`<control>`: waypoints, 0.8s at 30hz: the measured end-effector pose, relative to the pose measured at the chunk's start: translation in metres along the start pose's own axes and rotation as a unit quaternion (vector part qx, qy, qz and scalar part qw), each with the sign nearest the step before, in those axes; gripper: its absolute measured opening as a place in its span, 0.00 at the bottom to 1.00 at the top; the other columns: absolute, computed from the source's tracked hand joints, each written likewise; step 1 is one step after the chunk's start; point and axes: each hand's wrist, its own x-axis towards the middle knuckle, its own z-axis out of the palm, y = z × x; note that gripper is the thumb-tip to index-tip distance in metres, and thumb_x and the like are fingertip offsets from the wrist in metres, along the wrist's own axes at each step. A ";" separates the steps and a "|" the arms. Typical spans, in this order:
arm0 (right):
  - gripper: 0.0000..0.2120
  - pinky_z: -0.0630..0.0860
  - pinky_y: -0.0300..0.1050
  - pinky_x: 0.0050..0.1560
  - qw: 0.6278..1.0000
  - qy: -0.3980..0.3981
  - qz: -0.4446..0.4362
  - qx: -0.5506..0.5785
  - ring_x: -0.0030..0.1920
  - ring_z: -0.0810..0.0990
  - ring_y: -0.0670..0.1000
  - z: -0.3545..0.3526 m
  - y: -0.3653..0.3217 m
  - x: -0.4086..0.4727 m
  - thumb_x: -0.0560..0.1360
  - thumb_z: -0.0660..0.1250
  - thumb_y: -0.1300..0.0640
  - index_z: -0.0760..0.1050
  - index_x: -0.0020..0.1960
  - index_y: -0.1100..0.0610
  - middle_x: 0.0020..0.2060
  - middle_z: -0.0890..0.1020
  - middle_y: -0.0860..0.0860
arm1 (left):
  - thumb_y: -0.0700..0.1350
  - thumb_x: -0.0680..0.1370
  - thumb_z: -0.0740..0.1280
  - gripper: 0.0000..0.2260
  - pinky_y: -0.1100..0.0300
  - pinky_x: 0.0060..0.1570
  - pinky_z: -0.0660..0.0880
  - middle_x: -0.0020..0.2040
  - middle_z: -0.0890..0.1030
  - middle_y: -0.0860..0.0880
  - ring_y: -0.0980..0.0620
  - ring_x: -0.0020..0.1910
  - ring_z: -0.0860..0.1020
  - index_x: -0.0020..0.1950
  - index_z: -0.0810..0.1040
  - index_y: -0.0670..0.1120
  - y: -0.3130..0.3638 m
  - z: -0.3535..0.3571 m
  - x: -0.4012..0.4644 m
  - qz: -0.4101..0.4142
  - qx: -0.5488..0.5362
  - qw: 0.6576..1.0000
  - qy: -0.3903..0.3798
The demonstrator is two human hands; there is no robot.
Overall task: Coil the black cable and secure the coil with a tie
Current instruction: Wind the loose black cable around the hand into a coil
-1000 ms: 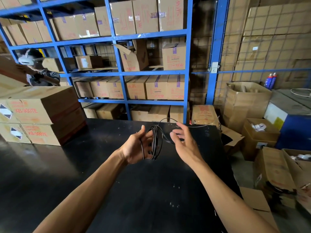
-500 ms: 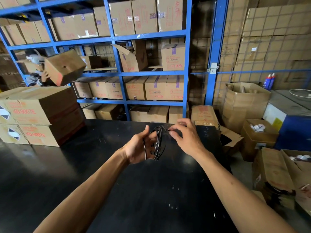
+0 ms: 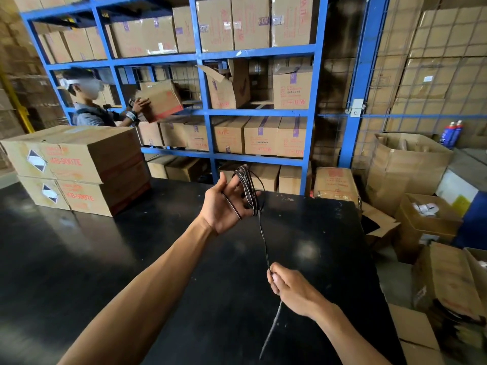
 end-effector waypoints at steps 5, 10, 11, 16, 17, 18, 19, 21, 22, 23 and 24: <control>0.12 0.56 0.41 0.23 0.958 0.016 0.056 0.282 0.24 0.57 0.47 0.008 -0.009 0.001 0.73 0.54 0.57 0.67 0.32 0.50 0.26 0.60 0.49 | 0.63 0.83 0.50 0.26 0.23 0.65 0.64 0.70 0.75 0.43 0.29 0.74 0.66 0.69 0.78 0.51 -0.008 0.005 0.000 0.011 -0.053 0.996 -0.066; 0.19 0.49 0.38 0.20 0.790 0.002 0.123 0.600 0.22 0.53 0.45 0.006 0.010 -0.009 0.80 0.65 0.46 0.71 0.34 0.54 0.23 0.56 0.46 | 0.62 0.83 0.49 0.27 0.21 0.65 0.61 0.80 0.64 0.41 0.27 0.73 0.67 0.69 0.78 0.49 0.004 0.012 -0.003 0.022 -0.070 0.994 -0.085; 0.17 0.49 0.38 0.19 0.774 0.015 0.119 0.622 0.21 0.54 0.45 0.005 0.013 -0.010 0.80 0.66 0.46 0.76 0.37 0.55 0.23 0.57 0.46 | 0.63 0.83 0.49 0.28 0.21 0.65 0.61 0.80 0.63 0.41 0.27 0.72 0.67 0.70 0.77 0.49 0.005 0.012 -0.005 0.022 -0.066 0.994 -0.084; 0.11 0.59 0.37 0.20 0.802 0.107 0.066 0.584 0.23 0.62 0.44 0.010 0.022 -0.004 0.74 0.75 0.49 0.80 0.44 0.56 0.30 0.70 0.50 | 0.63 0.83 0.49 0.27 0.21 0.67 0.59 0.78 0.64 0.41 0.27 0.74 0.65 0.71 0.77 0.50 0.003 0.008 -0.010 0.015 -0.057 0.995 -0.083; 0.11 0.62 0.38 0.22 0.818 0.115 0.061 0.561 0.24 0.66 0.46 0.012 0.022 -0.002 0.75 0.74 0.49 0.81 0.43 0.56 0.32 0.74 0.52 | 0.63 0.83 0.49 0.27 0.21 0.67 0.59 0.78 0.64 0.41 0.27 0.74 0.65 0.71 0.77 0.50 0.002 0.008 -0.010 0.011 -0.054 0.995 -0.087; 0.12 0.66 0.40 0.26 0.837 0.120 0.056 0.530 0.27 0.69 0.47 0.013 0.020 -0.001 0.75 0.72 0.48 0.81 0.41 0.56 0.35 0.77 0.54 | 0.63 0.83 0.49 0.27 0.21 0.67 0.58 0.77 0.65 0.42 0.27 0.74 0.65 0.70 0.77 0.50 0.002 0.008 -0.010 0.008 -0.049 0.995 -0.090; 0.13 0.69 0.43 0.31 0.858 0.121 0.053 0.496 0.29 0.73 0.49 0.015 0.019 -0.001 0.77 0.70 0.47 0.82 0.40 0.55 0.36 0.79 0.56 | 0.63 0.83 0.49 0.27 0.21 0.67 0.58 0.76 0.67 0.42 0.27 0.74 0.65 0.70 0.77 0.50 0.001 0.009 -0.009 0.005 -0.045 0.995 -0.092; 0.17 0.73 0.46 0.39 0.889 0.116 0.043 0.440 0.34 0.75 0.52 0.018 0.016 0.000 0.79 0.66 0.44 0.82 0.40 0.55 0.37 0.79 0.57 | 0.63 0.83 0.49 0.28 0.21 0.66 0.58 0.76 0.67 0.42 0.27 0.73 0.66 0.69 0.78 0.50 0.000 0.010 -0.008 0.003 -0.039 0.995 -0.090; 0.18 0.73 0.46 0.40 0.896 0.111 0.039 0.428 0.34 0.74 0.52 0.019 0.014 0.001 0.80 0.65 0.44 0.81 0.39 0.55 0.36 0.78 0.56 | 0.63 0.83 0.48 0.28 0.21 0.66 0.58 0.77 0.66 0.42 0.27 0.73 0.67 0.69 0.79 0.50 0.001 0.011 -0.008 0.003 -0.037 0.995 -0.088; 0.19 0.71 0.44 0.37 0.894 0.104 0.039 0.435 0.32 0.72 0.50 0.019 0.013 0.001 0.80 0.65 0.43 0.80 0.38 0.55 0.34 0.77 0.54 | 0.64 0.83 0.48 0.29 0.21 0.66 0.59 0.78 0.64 0.42 0.27 0.72 0.67 0.68 0.79 0.50 0.001 0.012 -0.008 0.001 -0.037 0.996 -0.086; 0.19 0.68 0.41 0.33 0.881 0.095 0.047 0.461 0.29 0.69 0.49 0.019 0.012 0.003 0.80 0.65 0.44 0.79 0.38 0.56 0.32 0.74 0.52 | 0.64 0.83 0.48 0.29 0.21 0.66 0.59 0.79 0.63 0.42 0.27 0.72 0.68 0.68 0.80 0.49 0.001 0.013 -0.007 -0.001 -0.038 0.996 -0.084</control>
